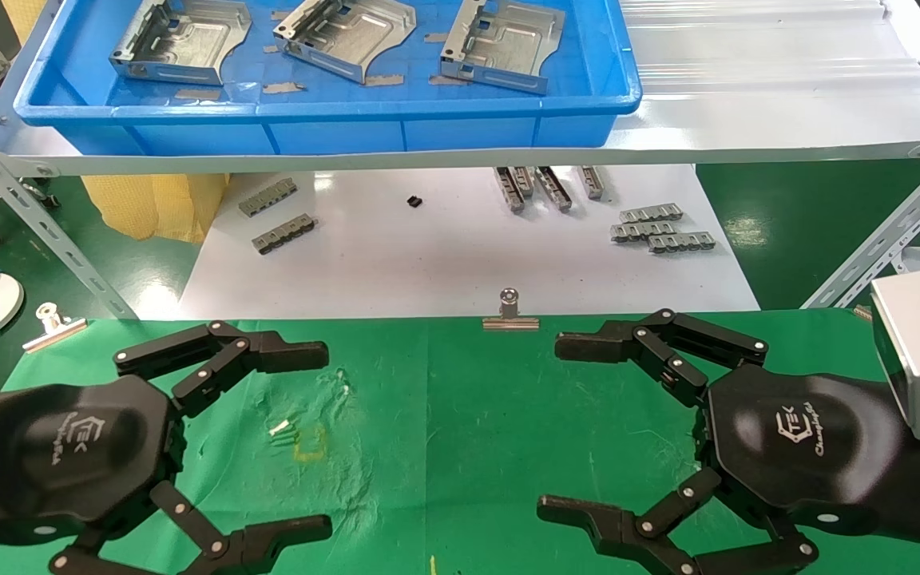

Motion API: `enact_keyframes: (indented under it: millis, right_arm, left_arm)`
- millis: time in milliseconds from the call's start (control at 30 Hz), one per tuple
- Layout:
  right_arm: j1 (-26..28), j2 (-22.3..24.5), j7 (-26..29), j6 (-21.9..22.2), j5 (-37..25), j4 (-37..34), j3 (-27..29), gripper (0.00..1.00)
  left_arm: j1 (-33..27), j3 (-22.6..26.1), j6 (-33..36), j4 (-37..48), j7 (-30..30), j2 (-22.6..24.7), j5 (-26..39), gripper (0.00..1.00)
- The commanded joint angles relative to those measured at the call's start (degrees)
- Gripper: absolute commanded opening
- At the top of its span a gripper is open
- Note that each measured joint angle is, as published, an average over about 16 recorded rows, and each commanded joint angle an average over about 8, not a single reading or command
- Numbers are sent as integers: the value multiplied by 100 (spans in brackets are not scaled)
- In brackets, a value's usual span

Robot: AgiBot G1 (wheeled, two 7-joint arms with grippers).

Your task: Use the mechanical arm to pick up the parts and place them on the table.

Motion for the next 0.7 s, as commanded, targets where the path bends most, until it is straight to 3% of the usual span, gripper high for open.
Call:
enact_keyframes:
  millis: [33, 700]
  right_arm:
    - [0, 0, 0, 0, 0, 0, 0, 0]
    - [0, 0, 0, 0, 0, 0, 0, 0]
  left_arm:
    - [0, 0, 0, 0, 0, 0, 0, 100]
    - [0, 0, 0, 0, 0, 0, 0, 100]
